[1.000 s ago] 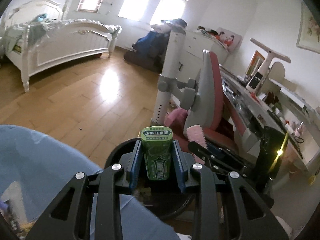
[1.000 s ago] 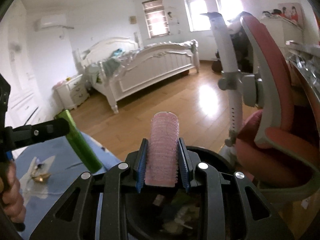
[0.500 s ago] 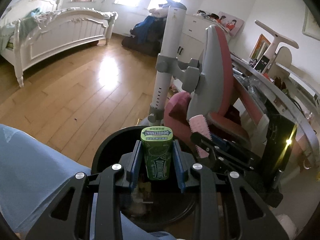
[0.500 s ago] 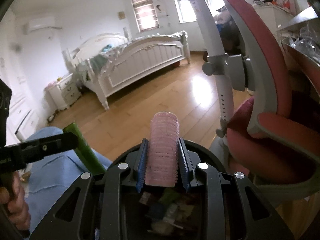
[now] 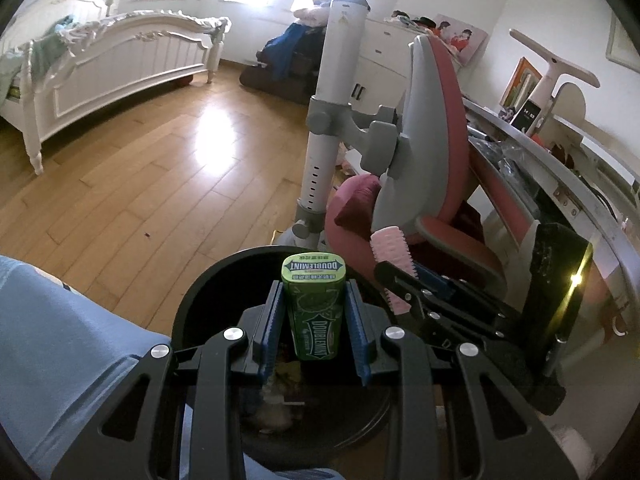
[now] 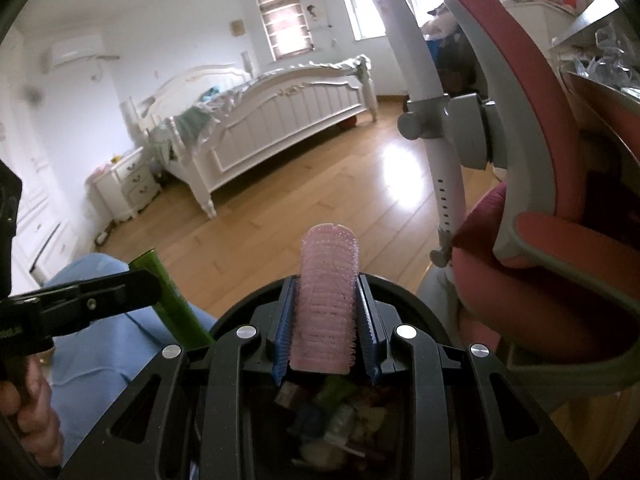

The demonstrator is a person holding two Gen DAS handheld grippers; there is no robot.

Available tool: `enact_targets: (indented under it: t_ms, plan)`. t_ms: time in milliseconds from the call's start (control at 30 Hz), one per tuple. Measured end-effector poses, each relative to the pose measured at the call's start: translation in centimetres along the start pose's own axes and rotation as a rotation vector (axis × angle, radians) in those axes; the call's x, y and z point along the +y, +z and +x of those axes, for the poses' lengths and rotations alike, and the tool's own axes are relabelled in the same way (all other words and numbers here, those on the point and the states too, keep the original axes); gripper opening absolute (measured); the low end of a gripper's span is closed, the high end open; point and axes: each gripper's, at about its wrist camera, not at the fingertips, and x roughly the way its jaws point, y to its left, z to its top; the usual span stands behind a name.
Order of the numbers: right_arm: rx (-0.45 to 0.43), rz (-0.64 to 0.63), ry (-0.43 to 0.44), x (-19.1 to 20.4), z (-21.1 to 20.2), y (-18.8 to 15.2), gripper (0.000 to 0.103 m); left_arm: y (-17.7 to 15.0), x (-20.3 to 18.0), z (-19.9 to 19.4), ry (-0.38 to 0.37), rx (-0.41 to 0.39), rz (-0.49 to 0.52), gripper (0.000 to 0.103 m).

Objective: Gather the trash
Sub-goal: 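Carry the gum bottle and hair roller over the bin and open both tools, then grasp the clear plastic lid with the left tool while the right tool grasps the blue tube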

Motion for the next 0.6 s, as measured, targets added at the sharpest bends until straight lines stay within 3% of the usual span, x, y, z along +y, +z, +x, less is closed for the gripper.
enact_targets:
  t_ms: [100,133,167,200,267,600]
  plan:
    - [0.015,0.0,0.002,0.1,0.1,0.0,0.034,0.1,0.0,0.3,0.017,0.014,-0.004,0.033]
    - [0.02,-0.001,0.004,0.1,0.2,0.0,0.038,0.1,0.0,0.3,0.02,0.016,-0.004,0.035]
    - [0.016,0.002,0.004,0.1,0.0,0.0,0.049,0.1,-0.1,0.2,0.024,0.015,-0.003,0.038]
    - [0.009,0.005,0.003,0.1,-0.2,-0.1,0.061,0.1,-0.1,0.0,0.034,0.012,-0.001,0.049]
    - [-0.005,0.017,0.009,0.1,-0.6,-0.2,0.069,0.0,-0.1,-0.7,0.054,-0.009,0.0,0.069]
    - [0.024,-0.017,0.048,2.7,-1.7,-0.1,0.069,-1.5,1.7,-7.1,0.056,-0.083,-0.039,0.071]
